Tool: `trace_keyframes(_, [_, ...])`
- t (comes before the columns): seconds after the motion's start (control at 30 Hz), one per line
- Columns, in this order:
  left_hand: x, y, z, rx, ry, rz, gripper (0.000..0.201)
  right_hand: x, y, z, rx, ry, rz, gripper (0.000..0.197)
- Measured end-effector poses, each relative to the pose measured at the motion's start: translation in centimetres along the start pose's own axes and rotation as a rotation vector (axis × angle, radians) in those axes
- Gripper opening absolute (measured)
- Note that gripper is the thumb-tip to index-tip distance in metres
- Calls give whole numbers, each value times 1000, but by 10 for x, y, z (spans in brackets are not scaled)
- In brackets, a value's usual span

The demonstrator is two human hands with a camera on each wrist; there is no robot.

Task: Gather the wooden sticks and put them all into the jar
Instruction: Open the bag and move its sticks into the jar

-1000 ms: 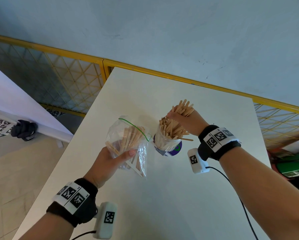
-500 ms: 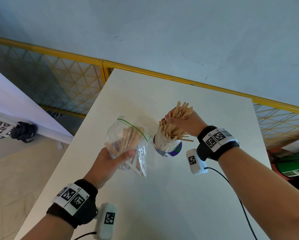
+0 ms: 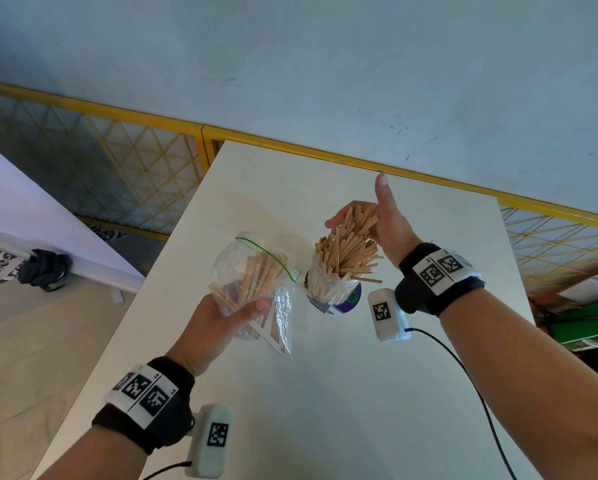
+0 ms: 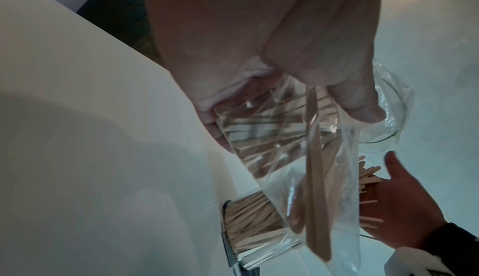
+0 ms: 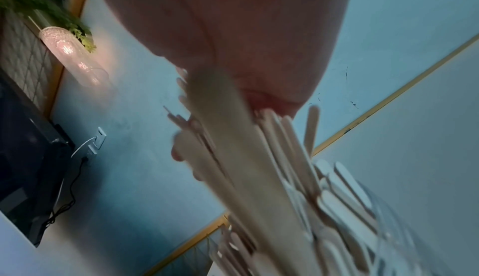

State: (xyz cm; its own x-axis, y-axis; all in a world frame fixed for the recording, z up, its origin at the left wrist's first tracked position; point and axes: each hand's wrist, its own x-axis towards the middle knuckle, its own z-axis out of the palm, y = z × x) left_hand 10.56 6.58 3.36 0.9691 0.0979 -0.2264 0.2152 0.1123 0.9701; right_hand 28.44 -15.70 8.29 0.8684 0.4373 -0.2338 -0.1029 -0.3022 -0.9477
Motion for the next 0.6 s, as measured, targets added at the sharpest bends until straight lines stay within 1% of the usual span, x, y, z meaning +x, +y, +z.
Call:
trace_keyframes(0.07, [0, 0, 0, 4, -1, 2, 43, 3, 2, 4, -75, 67, 10, 74])
trace_keyframes(0.13, [0, 1, 0, 6, 5, 4, 34, 4, 5, 8, -168, 120, -1, 55])
trace_keyframes(0.23, [0, 2, 1, 8, 12, 7, 28, 5, 11, 11, -330, 151, -72, 29])
trace_keyframes(0.3, [0, 2, 1, 9, 12, 6, 28, 5, 12, 12, -335, 183, -109, 21])
trace_keyframes(0.4, [-1, 1, 0, 5, 16, 5, 29, 3, 7, 11, -273, 261, -124, 21])
trace_keyframes(0.47, [-1, 1, -1, -7, 7, 13, 36, -1, 2, 10, -205, 281, -122, 24])
trace_keyframes(0.5, [-1, 0, -1, -12, 7, 14, 40, -3, 0, 9, -246, 277, -132, 27])
trace_keyframes(0.53, [-1, 0, -1, -16, 11, 13, 41, -6, -2, 10, -356, 256, -154, 31])
trace_keyframes(0.6, [-1, -1, 0, -20, 14, 9, 39, -7, -1, 15, -642, 164, -230, 40])
